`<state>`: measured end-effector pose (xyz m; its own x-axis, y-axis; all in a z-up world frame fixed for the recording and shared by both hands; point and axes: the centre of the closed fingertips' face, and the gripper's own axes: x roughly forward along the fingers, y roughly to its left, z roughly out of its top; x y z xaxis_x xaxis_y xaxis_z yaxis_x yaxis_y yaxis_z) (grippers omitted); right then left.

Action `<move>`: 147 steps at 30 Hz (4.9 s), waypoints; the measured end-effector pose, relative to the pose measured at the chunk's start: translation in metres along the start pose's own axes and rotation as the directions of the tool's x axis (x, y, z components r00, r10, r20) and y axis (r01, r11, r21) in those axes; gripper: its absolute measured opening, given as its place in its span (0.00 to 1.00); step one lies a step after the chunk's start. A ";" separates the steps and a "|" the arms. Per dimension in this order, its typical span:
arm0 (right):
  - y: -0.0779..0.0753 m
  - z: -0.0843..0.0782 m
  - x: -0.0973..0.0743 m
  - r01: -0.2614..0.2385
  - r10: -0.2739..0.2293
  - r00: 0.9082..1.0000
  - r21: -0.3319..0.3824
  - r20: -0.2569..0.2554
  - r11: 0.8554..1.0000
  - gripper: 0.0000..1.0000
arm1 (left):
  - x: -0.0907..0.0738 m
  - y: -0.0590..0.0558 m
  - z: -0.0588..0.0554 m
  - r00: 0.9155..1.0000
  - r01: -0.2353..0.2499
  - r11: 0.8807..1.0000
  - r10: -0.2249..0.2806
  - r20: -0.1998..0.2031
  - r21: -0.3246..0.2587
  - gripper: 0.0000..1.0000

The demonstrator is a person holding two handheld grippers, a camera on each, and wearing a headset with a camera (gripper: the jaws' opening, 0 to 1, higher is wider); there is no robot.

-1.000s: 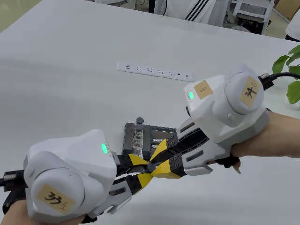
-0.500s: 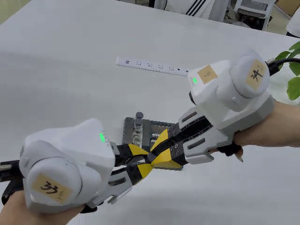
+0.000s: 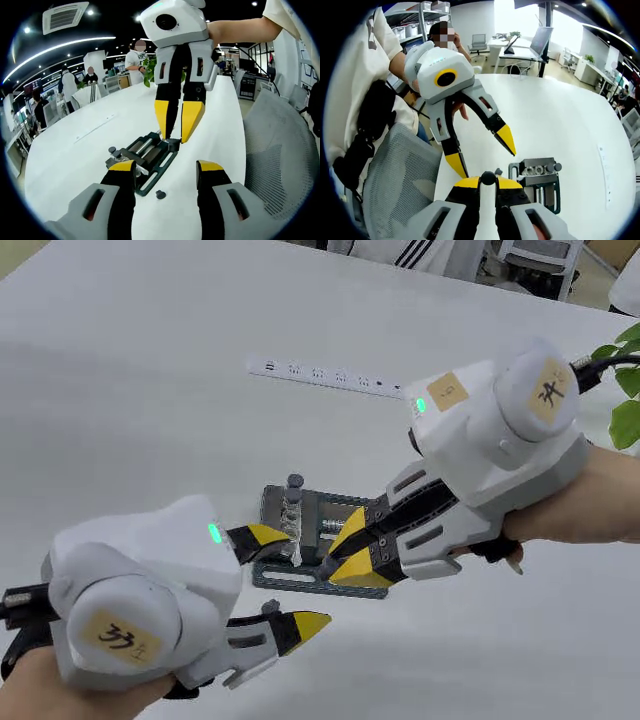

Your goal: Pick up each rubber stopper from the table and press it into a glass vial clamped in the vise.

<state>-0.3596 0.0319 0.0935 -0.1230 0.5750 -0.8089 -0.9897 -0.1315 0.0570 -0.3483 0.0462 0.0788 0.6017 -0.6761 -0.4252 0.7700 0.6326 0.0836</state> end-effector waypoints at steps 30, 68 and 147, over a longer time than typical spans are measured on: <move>-0.066 -0.003 0.008 -0.012 -0.028 0.986 -0.240 -0.162 0.971 0.04 | -0.019 0.044 -0.054 0.992 -0.095 0.973 0.076 -0.097 -0.212 0.99; -0.096 -0.017 0.051 -0.253 -0.002 0.925 -0.619 -0.380 0.744 0.04 | -0.025 0.042 -0.069 0.987 -0.129 0.948 0.095 -0.127 -0.293 0.98; -0.105 -0.017 0.060 -0.148 -0.017 0.922 -0.392 -0.386 0.908 0.03 | -0.025 0.037 -0.077 0.991 -0.126 0.927 0.097 -0.097 -0.353 0.94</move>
<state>-0.2623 0.0668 0.0293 -0.0683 0.2206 -0.9730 -0.8516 -0.5210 -0.0583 -0.3512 0.1148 0.0232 0.6504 -0.5717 -0.5002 0.5632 0.8048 -0.1875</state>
